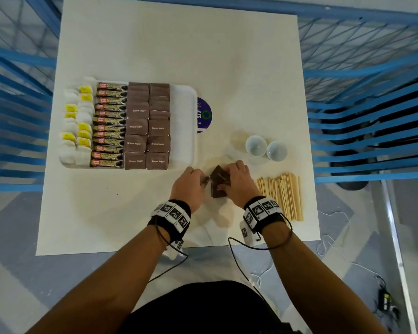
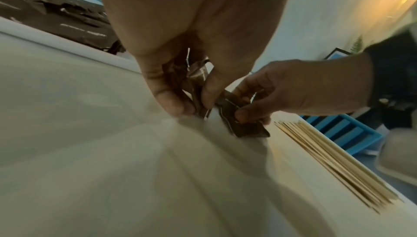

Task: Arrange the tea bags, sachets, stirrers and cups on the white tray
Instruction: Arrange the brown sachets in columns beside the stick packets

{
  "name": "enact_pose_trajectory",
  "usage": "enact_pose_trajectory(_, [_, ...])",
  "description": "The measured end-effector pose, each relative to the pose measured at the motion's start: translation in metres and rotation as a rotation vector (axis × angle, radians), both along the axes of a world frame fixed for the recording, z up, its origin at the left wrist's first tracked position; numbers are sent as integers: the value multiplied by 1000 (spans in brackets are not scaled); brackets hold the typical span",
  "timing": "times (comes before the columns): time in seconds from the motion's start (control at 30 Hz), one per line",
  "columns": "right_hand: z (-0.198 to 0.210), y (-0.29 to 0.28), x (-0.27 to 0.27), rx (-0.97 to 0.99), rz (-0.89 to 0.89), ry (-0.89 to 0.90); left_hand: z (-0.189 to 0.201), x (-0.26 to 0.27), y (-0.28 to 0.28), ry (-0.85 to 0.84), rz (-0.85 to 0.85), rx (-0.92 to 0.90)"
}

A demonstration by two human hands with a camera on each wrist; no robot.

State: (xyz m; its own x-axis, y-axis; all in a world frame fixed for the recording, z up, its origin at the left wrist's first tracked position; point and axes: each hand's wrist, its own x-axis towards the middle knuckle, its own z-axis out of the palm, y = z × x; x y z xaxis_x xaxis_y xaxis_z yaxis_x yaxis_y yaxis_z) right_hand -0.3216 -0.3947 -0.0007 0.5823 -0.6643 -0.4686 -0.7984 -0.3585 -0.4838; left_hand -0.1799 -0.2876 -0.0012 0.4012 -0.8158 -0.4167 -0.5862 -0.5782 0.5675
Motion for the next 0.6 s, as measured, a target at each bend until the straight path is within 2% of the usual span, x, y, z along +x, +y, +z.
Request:
enact_pose_trajectory(0.23, [7,-3,4,125,-103,-66,7,12,3,206,238,-43])
enact_pose_trajectory(0.33, [11,-8,10,143,-189,-125,13,20,6,246,243,-108])
enact_pose_trajectory(0.4, [17,-14,20,165,-226,-186,22,27,6,373,297,-162])
enact_pose_trajectory(0.47, [25,-17,34,207,-241,-247,32,36,2,539,432,-170])
enact_pose_trajectory(0.53, [34,-18,49,223,-218,-296,43,43,0,724,570,-179])
enact_pose_trajectory(0.6, [41,-17,66,233,-172,-330,53,52,1,837,643,-225])
